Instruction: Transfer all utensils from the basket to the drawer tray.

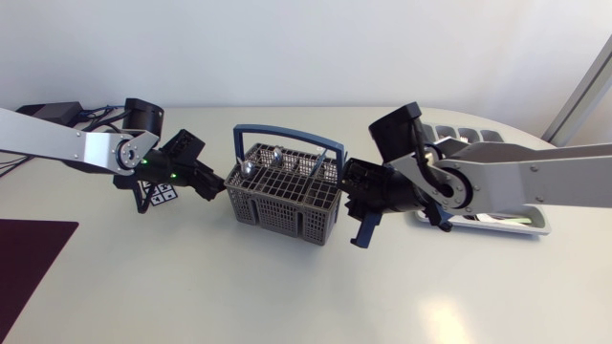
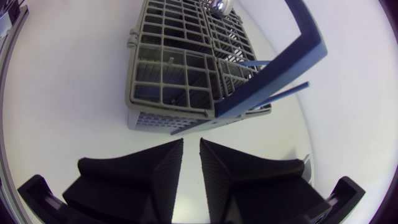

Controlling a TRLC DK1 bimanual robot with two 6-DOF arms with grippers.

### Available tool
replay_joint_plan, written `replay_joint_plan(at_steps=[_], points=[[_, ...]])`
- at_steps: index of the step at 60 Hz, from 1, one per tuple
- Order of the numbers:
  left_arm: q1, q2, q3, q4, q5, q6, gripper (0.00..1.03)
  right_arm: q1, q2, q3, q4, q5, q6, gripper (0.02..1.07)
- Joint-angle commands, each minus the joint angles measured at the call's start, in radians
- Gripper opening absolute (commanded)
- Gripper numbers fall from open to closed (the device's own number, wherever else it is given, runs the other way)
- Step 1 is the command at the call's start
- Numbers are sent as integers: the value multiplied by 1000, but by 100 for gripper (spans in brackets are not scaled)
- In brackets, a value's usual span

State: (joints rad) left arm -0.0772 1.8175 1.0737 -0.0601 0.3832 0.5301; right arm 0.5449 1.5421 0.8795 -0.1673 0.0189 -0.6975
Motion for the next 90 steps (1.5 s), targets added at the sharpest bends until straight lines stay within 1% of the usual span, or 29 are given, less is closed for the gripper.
replay_joint_plan(at_steps=[1, 6, 12, 18, 40, 46, 52, 54, 59, 61, 65, 67, 70, 73, 77, 80, 82, 84, 90], points=[[-32, 20, 31, 13, 2, -28, 78, 15, 42, 32, 25, -8, 58, 9], [-52, 14, 22, 13, 5, -33, 79, 18, 58, 42, 51, -7, 82, 9], [-58, 0, 3, 11, 10, -33, 79, 12, 65, 55, 74, -2, 96, 9], [-62, -18, -20, 11, 42, -33, 79, -16, 73, 69, 81, 0, 101, 9], [-116, -110, -109, 0, 43, -32, 79, -91, 92, 99, 115, -5, 89, 9], [-111, -122, -115, -14, 40, -32, 79, -79, 96, 93, 115, 1, 89, 9], [-75, -155, -107, -49, 37, -32, 79, -76, 89, 79, 114, 9, 89, 10], [-59, -176, -103, -70, 37, -32, 79, -76, 81, 72, 111, 18, 89, 17], [-39, -244, -100, -115, 37, -32, 79, -80, 49, 45, 109, 24, 85, 47], [-35, -267, -97, -130, 37, -32, 79, -83, 38, 35, 107, 24, 82, 53], [-36, -308, -86, -176, 40, -35, 79, -85, 13, 18, 106, 32, 81, 61], [-44, -319, -74, -207, 43, -42, 79, -86, 1, 16, 98, 33, 84, 68], [-59, -323, -52, -247, 65, -62, 79, -88, -13, 16, 81, 33, 89, 75], [-70, -323, -38, -271, 71, -81, 79, -88, -27, 16, 72, 35, 92, 77], [-104, -311, -3, -310, 91, -130, 78, -86, -54, 21, 51, 33, 102, 77], [-124, -294, 17, -325, 100, -159, 73, -82, -65, 24, 38, 33, 108, 77], [-134, -277, 32, -330, 109, -186, 72, -76, -74, 27, 28, 33, 113, 77], [-138, -270, 42, -334, 118, -199, 72, -69, -79, 29, 25, 33, 116, 77], [-145, -234, 69, -336, 131, -246, 65, -53, -94, 32, 9, 33, 125, 77]])
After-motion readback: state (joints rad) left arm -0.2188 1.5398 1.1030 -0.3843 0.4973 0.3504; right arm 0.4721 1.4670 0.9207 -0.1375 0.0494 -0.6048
